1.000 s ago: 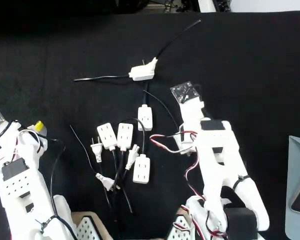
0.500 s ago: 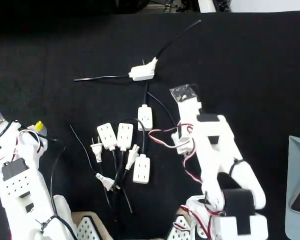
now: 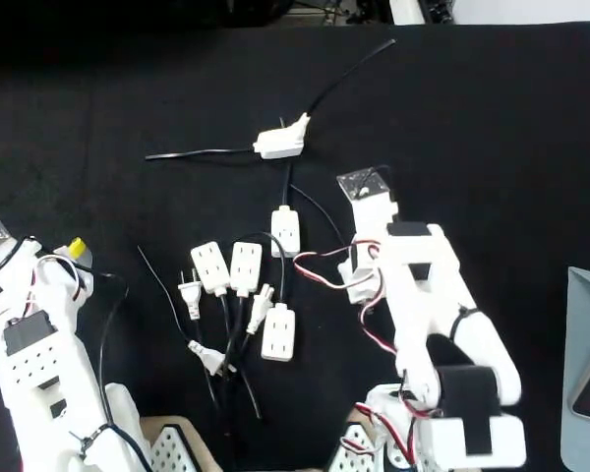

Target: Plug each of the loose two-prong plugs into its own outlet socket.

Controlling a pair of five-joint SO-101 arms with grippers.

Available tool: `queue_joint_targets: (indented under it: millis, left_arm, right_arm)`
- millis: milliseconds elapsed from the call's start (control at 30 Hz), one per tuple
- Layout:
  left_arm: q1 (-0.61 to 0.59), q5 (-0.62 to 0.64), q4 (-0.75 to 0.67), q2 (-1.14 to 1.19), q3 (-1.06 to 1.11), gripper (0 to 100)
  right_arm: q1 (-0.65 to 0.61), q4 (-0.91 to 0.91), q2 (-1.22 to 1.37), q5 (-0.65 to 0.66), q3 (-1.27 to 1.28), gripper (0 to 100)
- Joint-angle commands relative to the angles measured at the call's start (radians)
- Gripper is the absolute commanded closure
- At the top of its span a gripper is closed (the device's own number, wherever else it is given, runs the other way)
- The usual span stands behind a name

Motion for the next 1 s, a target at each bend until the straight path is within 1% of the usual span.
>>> queue_joint_targets:
  millis: [0,167,667,733,867,967]
  left_arm:
    - [0.012,0.008,-0.021,-0.020,-0.019,74]
    - [0.012,0.008,-0.021,-0.020,-0.019,74]
    - [0.012,0.008,-0.021,-0.020,-0.019,74]
    - [0.012,0.008,-0.021,-0.020,-0.019,74]
    - [0.012,0.008,-0.021,-0.020,-0.019,74]
    - [0.012,0.008,-0.021,-0.020,-0.019,74]
  right_arm:
    - [-0.009,0.069,-0.108,-0.008,-0.045,98.2]
    - [-0.049,0.175,-0.136,-0.009,-0.042,91.4]
    - [-0.049,0.186,-0.062,-0.011,-0.038,91.4]
    - [-0.049,0.186,-0.056,-0.025,-0.044,92.7]
    - [-0.049,0.187,-0.058,-0.041,-0.056,98.5]
    - [-0.049,0.190,-0.056,-0.040,-0.054,98.5]
